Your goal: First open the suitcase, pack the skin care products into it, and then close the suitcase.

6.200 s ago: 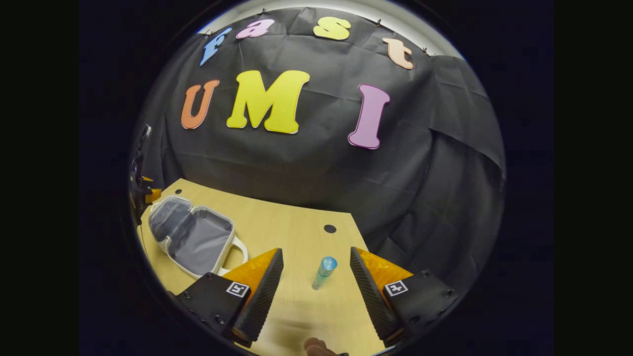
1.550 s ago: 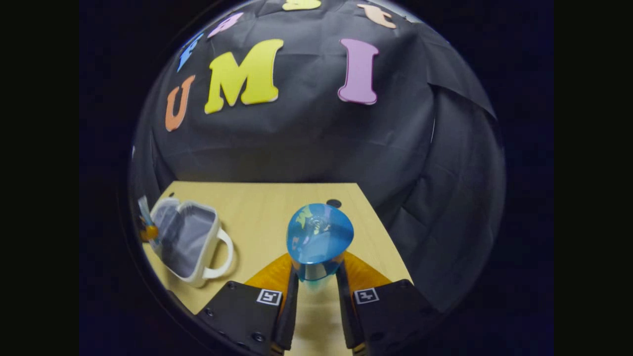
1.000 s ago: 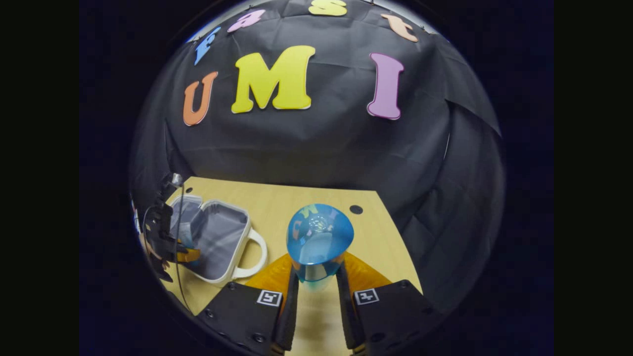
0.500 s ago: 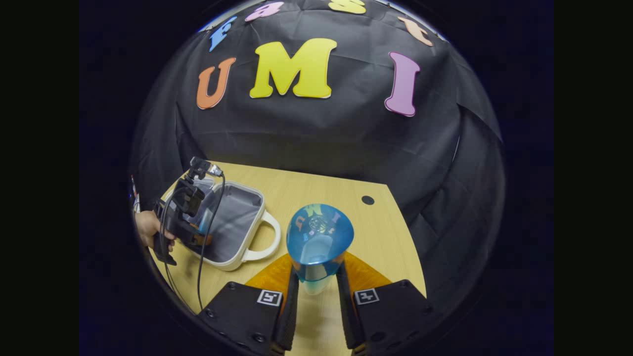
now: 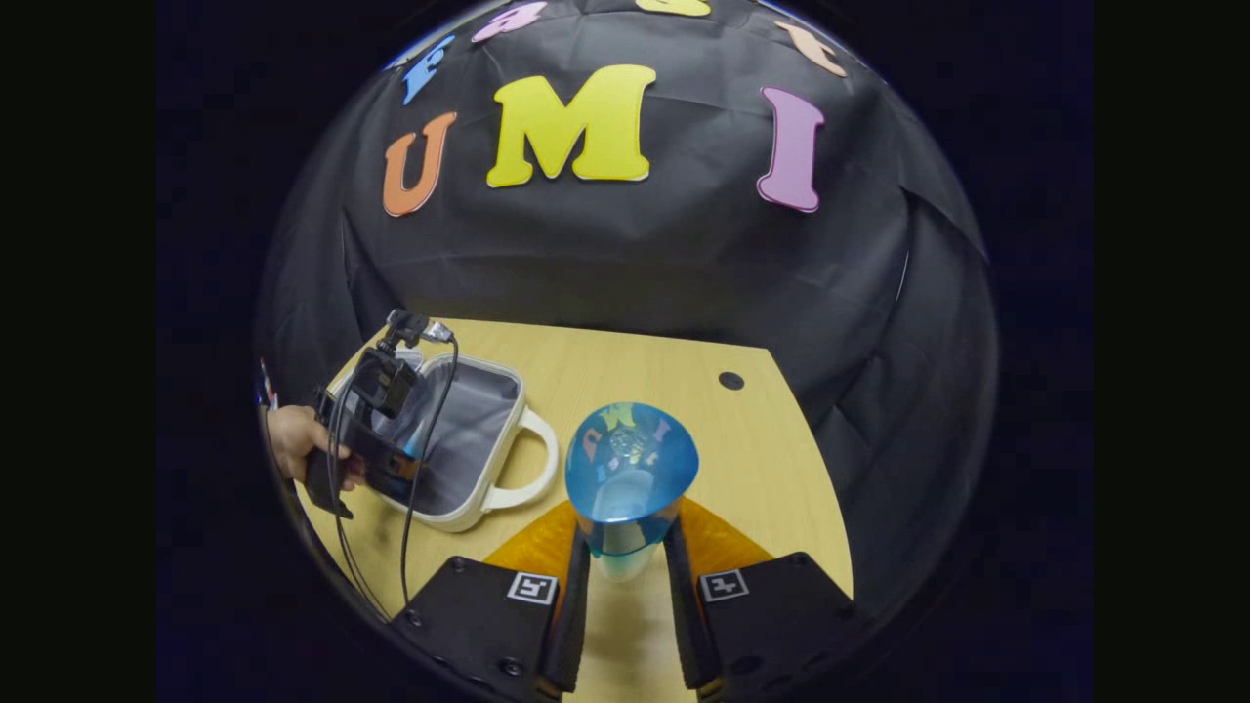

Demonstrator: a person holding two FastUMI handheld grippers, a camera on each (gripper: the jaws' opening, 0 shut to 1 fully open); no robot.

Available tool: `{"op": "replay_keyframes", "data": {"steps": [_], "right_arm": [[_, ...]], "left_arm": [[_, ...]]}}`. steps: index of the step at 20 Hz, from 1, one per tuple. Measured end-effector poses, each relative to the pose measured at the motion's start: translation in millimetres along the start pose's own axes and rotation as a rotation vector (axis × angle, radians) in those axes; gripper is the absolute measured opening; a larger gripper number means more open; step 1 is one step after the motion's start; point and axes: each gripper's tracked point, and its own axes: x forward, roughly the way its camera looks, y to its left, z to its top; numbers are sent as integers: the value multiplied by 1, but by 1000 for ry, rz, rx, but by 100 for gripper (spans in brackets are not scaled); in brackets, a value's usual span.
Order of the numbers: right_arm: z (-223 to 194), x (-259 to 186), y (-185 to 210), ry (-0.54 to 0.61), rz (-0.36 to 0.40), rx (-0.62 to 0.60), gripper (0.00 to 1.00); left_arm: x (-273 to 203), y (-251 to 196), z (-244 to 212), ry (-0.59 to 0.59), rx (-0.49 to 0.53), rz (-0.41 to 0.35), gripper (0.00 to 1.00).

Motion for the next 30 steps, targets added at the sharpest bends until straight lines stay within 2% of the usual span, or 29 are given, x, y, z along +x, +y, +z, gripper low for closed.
{"op": "replay_keyframes", "data": {"steps": [1,2,3,4,5,6,7,8,9,13,15,17,19,22,24,28,30], "right_arm": [[1,0,2,0,4,-5,36],[2,1,6,0,10,-8,36],[4,0,10,-1,21,-11,36],[5,1,16,-3,31,-19,36],[7,1,20,-4,36,-30,36],[10,1,25,-7,46,-42,36],[14,1,33,-10,62,-53,36],[17,1,42,-13,78,-64,36],[21,3,51,-16,94,-74,36],[40,14,101,-21,176,-82,36],[47,23,133,-18,222,-85,36],[43,34,164,14,262,-77,36],[36,49,194,56,291,-59,36],[10,69,226,136,290,-80,36],[-14,81,240,210,285,-85,36],[-46,89,250,306,260,-71,36],[-58,93,247,359,218,-65,36]], "left_arm": [[-1,-3,2,0,-39,-24,40],[-3,-6,4,-9,-56,-41,51],[-5,-9,3,-13,-68,-59,46],[-9,-13,1,-16,-81,-79,58],[-14,-20,-1,-18,-94,-104,54],[-21,-23,-1,-30,-106,-116,70],[-28,-25,-1,-47,-113,-128,75],[-38,-26,0,-69,-116,-139,88],[-49,-24,1,-96,-116,-137,78],[-107,2,15,-302,-66,-103,79],[-139,26,27,-447,-19,-46,81],[-173,58,39,-588,25,77,88],[-201,78,50,-691,42,133,90],[-246,96,48,-798,16,170,92],[-269,113,46,-858,-16,163,92],[-298,137,50,-957,-37,181,92],[-312,144,54,-997,-53,171,92]]}}
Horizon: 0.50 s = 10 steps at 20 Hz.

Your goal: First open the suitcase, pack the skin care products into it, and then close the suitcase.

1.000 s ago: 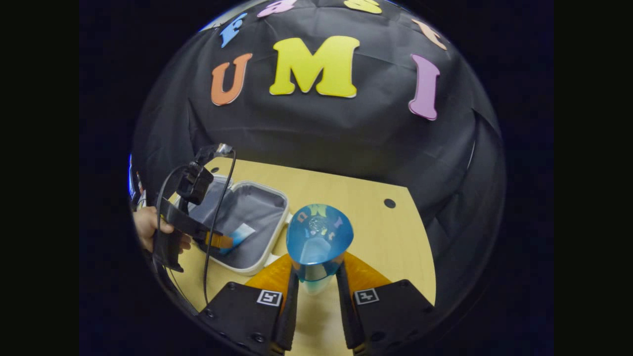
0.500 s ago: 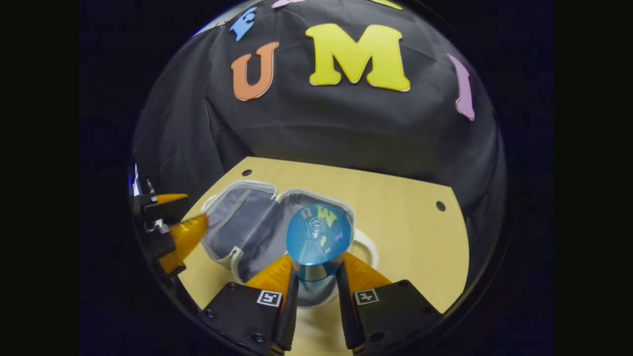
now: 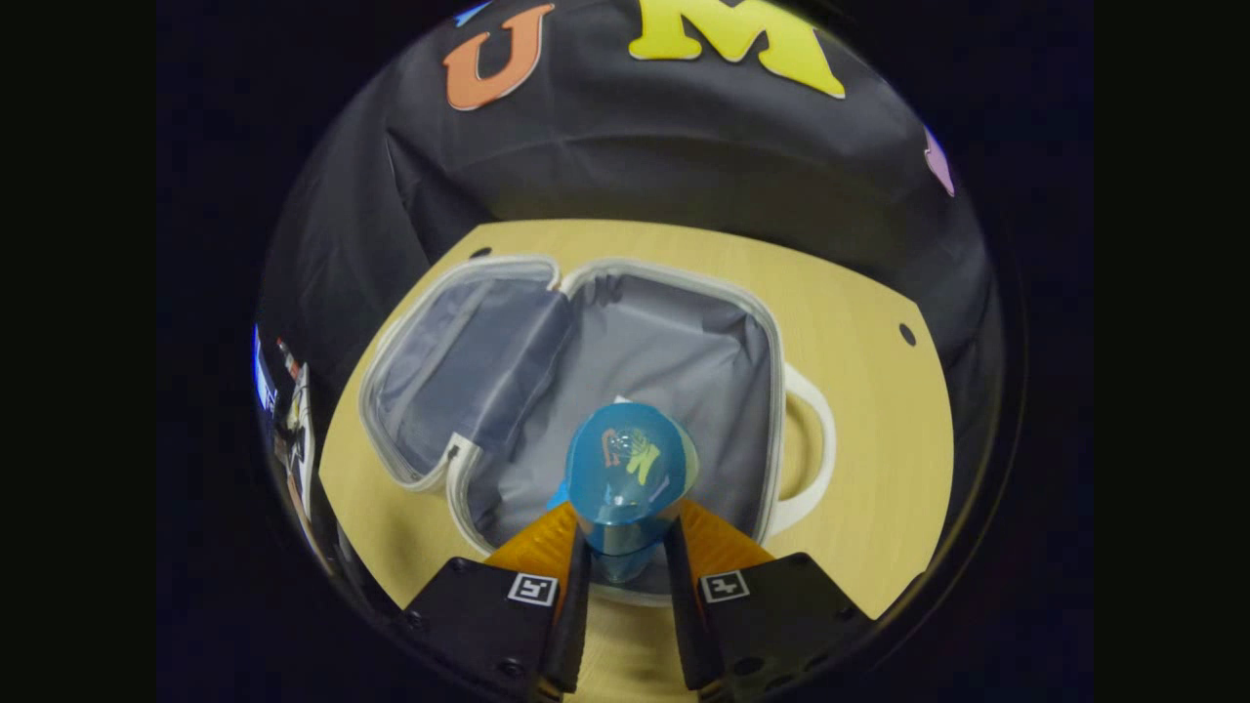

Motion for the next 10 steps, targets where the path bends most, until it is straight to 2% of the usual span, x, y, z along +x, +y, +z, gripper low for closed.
{"op": "replay_keyframes", "data": {"steps": [2,5,6,10], "right_arm": [[-4,8,-6,35,-34,35,36],[-3,21,-11,73,-45,99,36],[-2,24,-14,83,-50,119,34],[8,40,-18,96,-60,170,36]], "left_arm": [[-4,8,15,-40,-6,-2,92],[-9,18,36,-103,-4,10,92],[-11,20,43,-126,-6,13,92],[-14,18,51,-169,-12,5,92]]}}
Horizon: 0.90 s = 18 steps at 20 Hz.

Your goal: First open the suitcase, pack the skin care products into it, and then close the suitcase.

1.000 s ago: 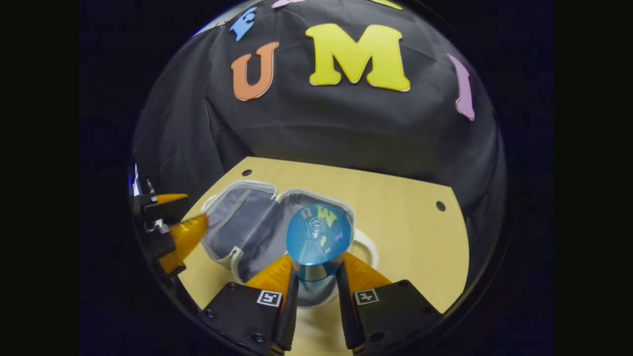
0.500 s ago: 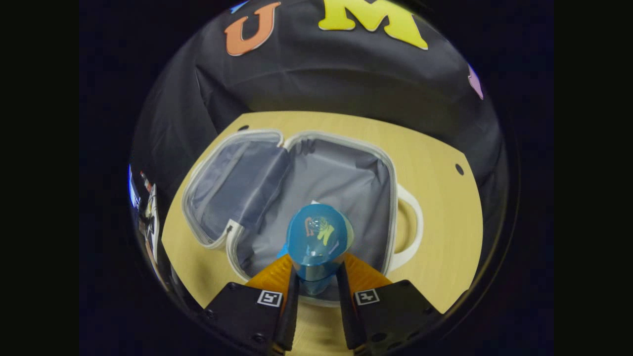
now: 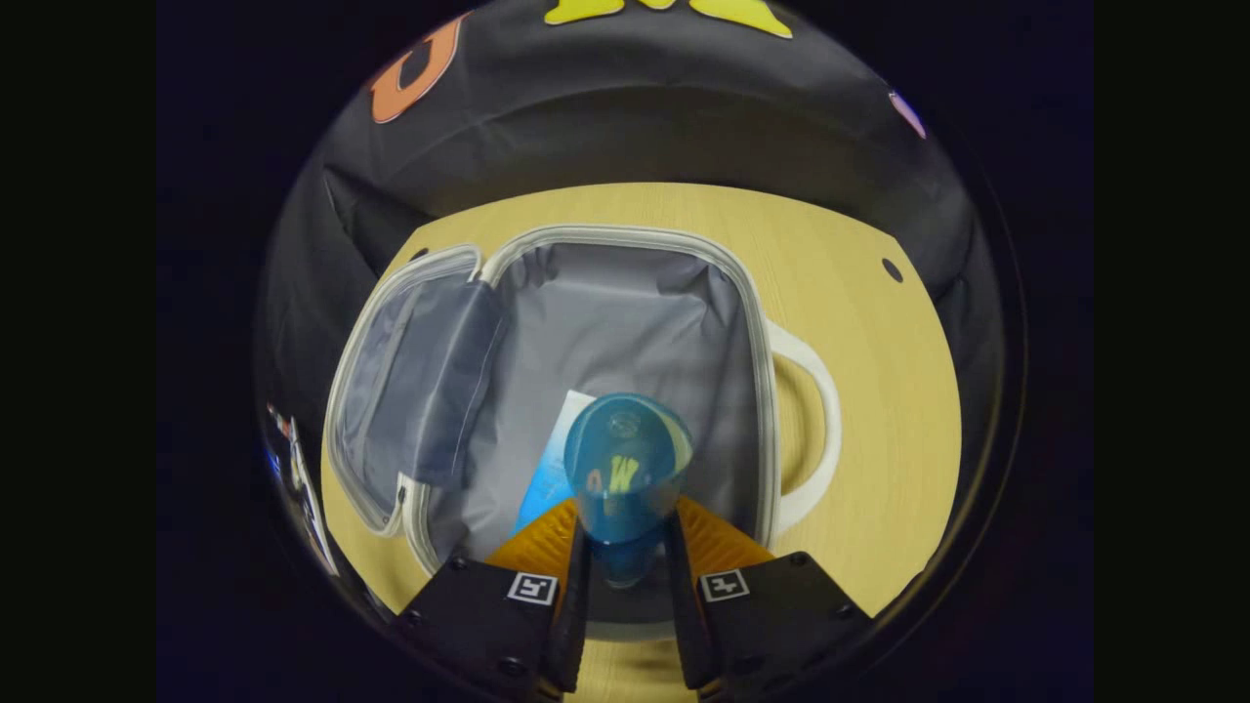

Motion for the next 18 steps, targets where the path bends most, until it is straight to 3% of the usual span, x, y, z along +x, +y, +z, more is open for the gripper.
{"op": "replay_keyframes", "data": {"steps": [6,10,12,18], "right_arm": [[-3,33,-9,69,-40,60,36],[0,36,-8,66,-68,14,34],[0,36,-7,66,-78,15,37],[-1,32,-4,64,-44,39,40]], "left_arm": [[6,19,-21,63,5,38,92],[3,47,-34,111,12,108,92],[1,57,-35,115,28,128,92],[1,96,-65,184,-10,188,93]]}}
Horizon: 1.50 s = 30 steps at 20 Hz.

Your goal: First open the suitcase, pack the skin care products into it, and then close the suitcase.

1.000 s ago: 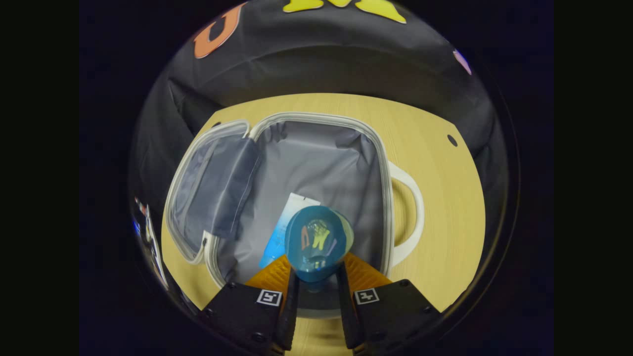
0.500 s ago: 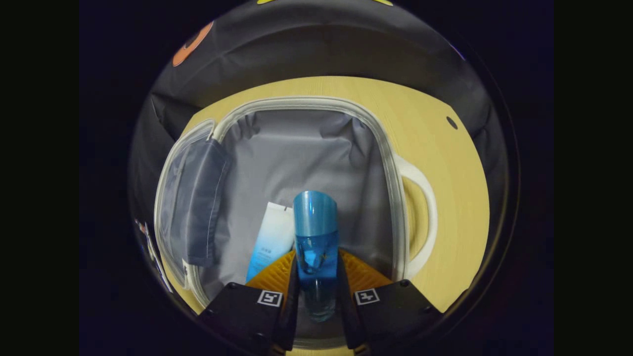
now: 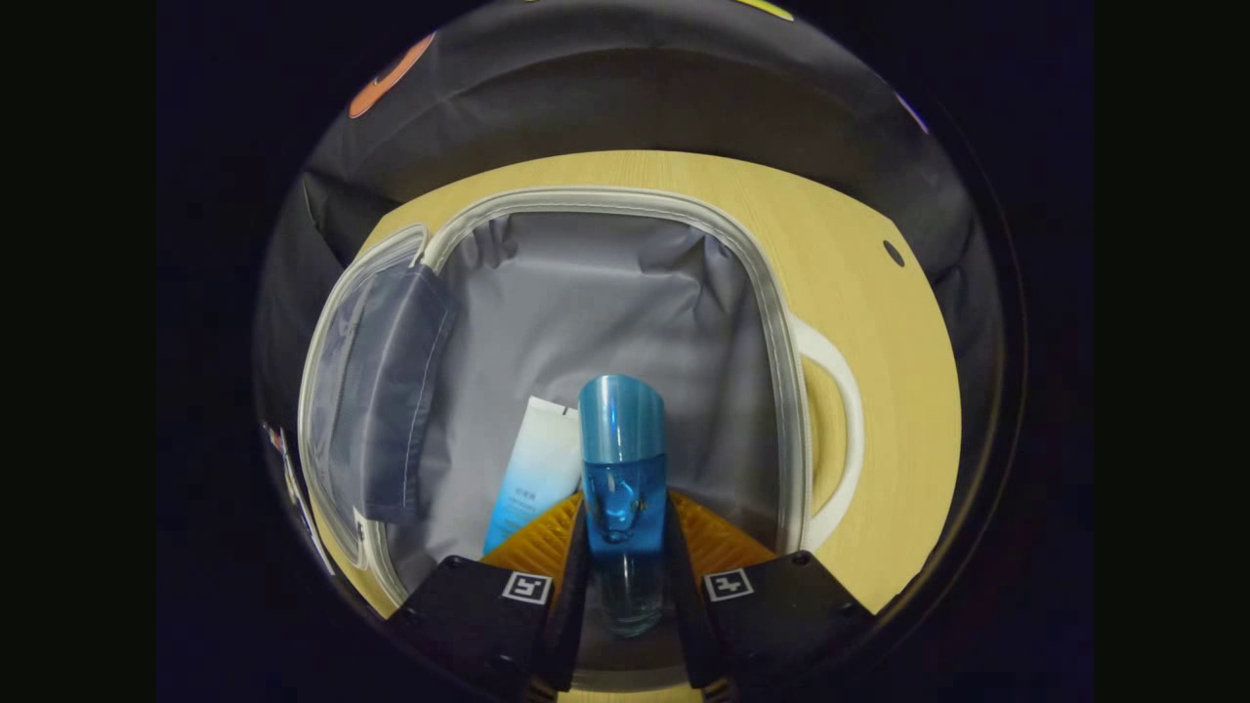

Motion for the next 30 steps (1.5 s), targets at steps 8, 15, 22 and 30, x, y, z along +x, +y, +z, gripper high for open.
{"op": "replay_keyframes", "data": {"steps": [8,15,22,30], "right_arm": [[39,-88,4,-229,82,13,75],[98,-272,-14,-558,221,23,80],[115,-438,-96,-1008,20,-1,80],[75,-538,-153,-1271,-255,-55,81]], "left_arm": [[56,42,-73,169,-280,-28,94],[109,27,-144,368,-758,-181,98],[141,14,-196,505,-1068,-254,98],[157,3,-234,604,-1257,-241,77]]}}
